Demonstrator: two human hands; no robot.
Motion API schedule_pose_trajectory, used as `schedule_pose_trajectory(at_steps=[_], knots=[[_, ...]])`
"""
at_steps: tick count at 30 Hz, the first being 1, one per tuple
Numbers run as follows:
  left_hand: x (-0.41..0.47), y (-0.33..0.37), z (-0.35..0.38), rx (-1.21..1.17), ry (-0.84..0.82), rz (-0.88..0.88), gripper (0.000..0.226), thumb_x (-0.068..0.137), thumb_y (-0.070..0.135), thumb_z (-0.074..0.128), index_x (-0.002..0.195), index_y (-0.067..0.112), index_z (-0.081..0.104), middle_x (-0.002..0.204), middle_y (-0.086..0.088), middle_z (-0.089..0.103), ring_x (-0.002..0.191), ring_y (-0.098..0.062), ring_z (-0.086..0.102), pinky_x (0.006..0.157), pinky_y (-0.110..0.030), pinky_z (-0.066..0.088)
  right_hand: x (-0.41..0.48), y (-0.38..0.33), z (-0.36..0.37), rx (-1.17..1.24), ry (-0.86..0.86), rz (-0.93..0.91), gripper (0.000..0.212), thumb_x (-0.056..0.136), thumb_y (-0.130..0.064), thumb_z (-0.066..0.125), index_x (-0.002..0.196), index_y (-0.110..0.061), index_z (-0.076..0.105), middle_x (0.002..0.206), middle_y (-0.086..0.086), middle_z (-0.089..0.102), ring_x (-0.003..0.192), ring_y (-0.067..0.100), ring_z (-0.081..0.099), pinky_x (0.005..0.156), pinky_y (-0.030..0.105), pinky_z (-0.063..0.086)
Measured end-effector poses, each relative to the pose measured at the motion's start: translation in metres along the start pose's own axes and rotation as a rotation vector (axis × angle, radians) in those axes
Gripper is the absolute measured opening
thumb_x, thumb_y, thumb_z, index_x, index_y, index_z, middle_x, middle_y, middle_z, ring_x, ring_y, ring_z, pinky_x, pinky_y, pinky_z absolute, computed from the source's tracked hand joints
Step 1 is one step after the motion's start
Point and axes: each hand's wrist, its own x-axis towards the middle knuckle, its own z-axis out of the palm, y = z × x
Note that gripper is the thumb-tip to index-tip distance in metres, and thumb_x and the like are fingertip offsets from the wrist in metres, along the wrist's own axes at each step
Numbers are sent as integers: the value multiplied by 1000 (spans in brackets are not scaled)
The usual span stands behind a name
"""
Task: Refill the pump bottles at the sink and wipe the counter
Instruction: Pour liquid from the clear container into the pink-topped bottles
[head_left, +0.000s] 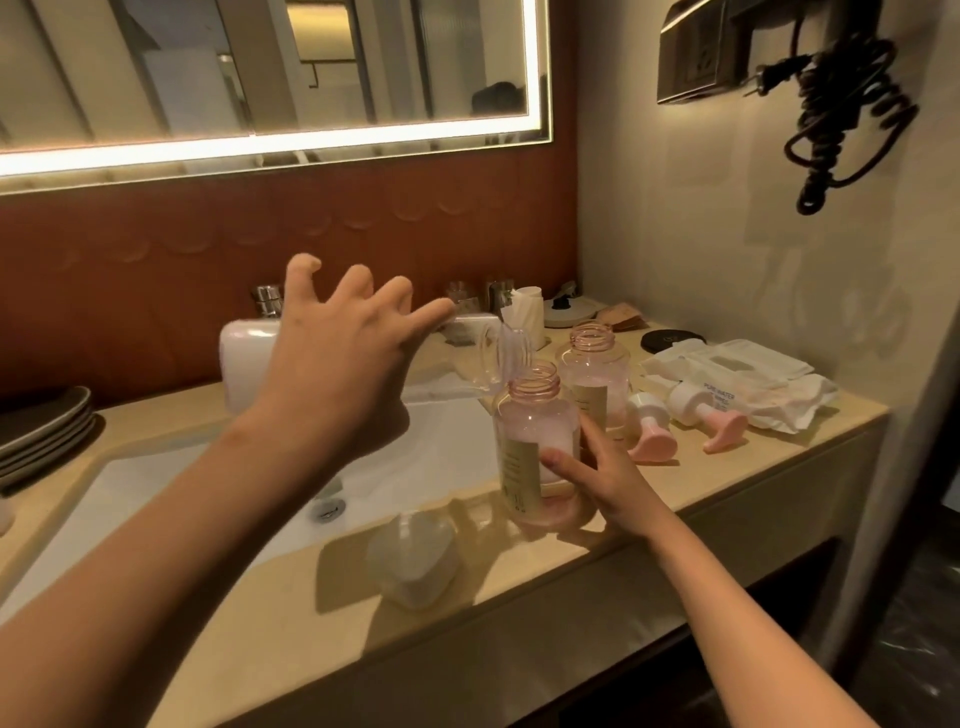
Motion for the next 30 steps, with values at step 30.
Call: schedule_pose_trajectory(at_steps=[30], knots=[[-109,-1,85,-1330,329,-733,84,63,24,84,133,36,40,115,11,51,95,-2,50,71,-19,38,-57,-61,91,-425,225,-251,41,80,-52,54,114,-30,55,108,-20,58,101,-1,55,81,12,44]])
